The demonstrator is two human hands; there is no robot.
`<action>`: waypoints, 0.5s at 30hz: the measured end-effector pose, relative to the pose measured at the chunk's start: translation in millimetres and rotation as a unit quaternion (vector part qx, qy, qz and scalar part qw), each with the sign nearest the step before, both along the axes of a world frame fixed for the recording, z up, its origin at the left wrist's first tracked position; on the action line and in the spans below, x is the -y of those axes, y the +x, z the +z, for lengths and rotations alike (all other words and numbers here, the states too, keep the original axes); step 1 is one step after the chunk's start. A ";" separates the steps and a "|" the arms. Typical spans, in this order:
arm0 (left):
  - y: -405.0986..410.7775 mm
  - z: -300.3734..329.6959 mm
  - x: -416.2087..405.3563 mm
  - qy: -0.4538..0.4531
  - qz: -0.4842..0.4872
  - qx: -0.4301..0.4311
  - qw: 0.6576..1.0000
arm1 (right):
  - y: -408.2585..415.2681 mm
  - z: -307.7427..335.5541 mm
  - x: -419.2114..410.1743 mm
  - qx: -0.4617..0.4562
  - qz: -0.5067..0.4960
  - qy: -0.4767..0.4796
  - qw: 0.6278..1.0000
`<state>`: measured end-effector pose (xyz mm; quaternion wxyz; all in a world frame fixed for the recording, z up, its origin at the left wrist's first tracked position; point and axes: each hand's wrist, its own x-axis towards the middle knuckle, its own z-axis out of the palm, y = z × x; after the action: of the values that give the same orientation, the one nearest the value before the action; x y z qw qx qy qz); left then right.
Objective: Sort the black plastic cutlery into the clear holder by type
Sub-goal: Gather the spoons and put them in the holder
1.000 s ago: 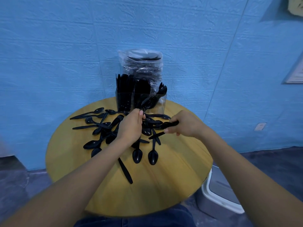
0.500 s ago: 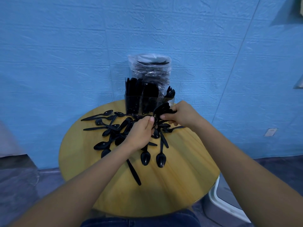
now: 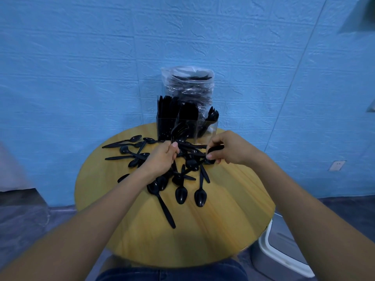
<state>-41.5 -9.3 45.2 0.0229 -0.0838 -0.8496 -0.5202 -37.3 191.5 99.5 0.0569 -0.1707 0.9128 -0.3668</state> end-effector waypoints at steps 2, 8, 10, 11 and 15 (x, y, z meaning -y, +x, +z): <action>1.5 1.1 0.1 0.009 -0.001 0.012 1.000 | 1.5 -1.2 4.5 -0.006 0.005 -0.034 0.999; 17.5 2.3 -19.4 0.103 -0.063 0.078 0.990 | 2.1 -13.5 29.6 -0.095 -0.068 -0.174 0.978; 22.0 2.1 -23.6 0.121 -0.063 0.075 0.988 | 1.3 -21.0 34.9 -0.120 -0.110 -0.212 0.963; 23.5 1.2 -24.4 0.120 -0.065 0.065 0.988 | 1.6 -24.5 37.3 -0.128 -0.124 -0.229 0.957; 29.6 -3.6 -25.0 0.157 -0.079 0.060 0.983 | 3.1 -33.2 42.1 -0.123 -0.147 -0.266 0.945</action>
<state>-11.9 15.7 41.6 -0.0566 -0.1146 -0.7479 -0.6515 -34.1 149.4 66.3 -0.1575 -0.0878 0.7967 -0.5768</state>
